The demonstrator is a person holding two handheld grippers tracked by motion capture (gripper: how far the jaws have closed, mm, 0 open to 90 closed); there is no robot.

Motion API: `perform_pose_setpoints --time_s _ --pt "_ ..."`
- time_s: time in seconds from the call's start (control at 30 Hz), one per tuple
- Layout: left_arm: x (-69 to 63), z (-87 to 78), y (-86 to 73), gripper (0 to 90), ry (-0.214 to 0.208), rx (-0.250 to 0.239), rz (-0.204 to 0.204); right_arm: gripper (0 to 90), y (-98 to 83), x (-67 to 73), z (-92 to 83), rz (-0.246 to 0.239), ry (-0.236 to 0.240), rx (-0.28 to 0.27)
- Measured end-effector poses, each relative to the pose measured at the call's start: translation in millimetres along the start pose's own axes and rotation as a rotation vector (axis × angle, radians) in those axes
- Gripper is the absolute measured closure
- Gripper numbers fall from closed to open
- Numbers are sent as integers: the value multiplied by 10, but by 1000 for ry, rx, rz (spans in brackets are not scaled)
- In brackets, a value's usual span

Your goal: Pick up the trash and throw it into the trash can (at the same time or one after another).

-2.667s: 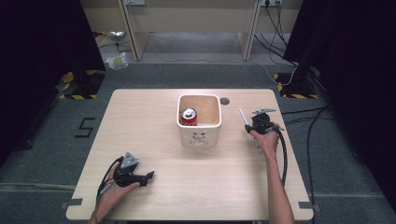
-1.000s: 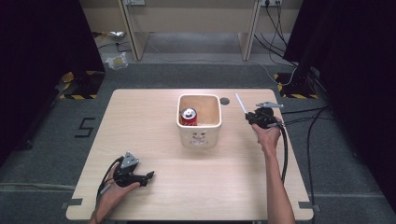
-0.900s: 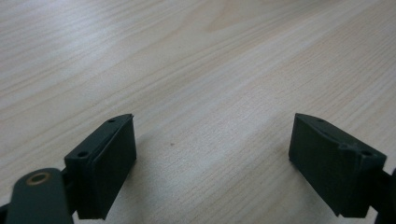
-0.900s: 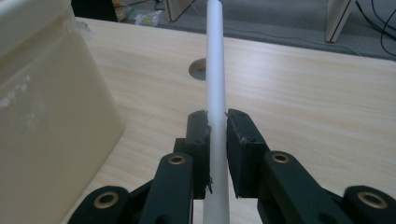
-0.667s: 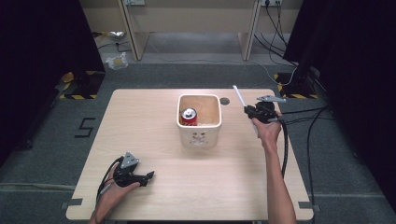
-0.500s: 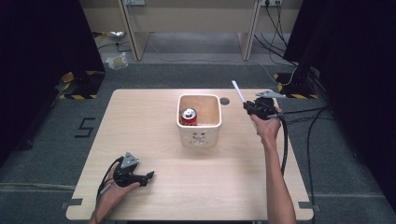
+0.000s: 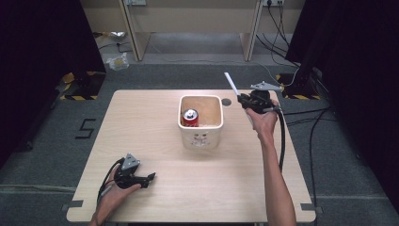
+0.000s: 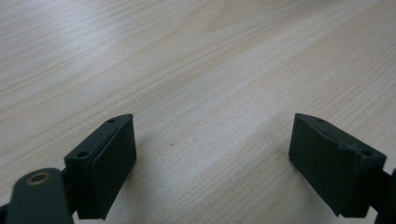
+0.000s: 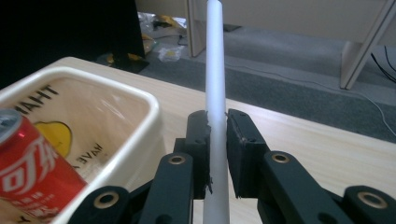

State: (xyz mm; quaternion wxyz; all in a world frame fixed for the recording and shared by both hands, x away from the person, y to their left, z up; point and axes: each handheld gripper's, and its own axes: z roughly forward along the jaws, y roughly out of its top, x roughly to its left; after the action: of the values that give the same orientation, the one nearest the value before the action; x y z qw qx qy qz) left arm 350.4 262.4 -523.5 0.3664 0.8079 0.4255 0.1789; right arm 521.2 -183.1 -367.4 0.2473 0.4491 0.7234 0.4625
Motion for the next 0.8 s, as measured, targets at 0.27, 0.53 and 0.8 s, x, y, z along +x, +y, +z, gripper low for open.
perform_pose_setpoints --time_s 0.27,0.53,0.8 --pt "1 0 0 141 -1 -1 0 793 176 233 36 -27 57 -19" --pt "2 -4 1 141 -1 5 3 793 334 449 108 -59 93 -22" --pt "2 -1 0 141 -2 1 2 793 424 654 234 -72 136 -17"
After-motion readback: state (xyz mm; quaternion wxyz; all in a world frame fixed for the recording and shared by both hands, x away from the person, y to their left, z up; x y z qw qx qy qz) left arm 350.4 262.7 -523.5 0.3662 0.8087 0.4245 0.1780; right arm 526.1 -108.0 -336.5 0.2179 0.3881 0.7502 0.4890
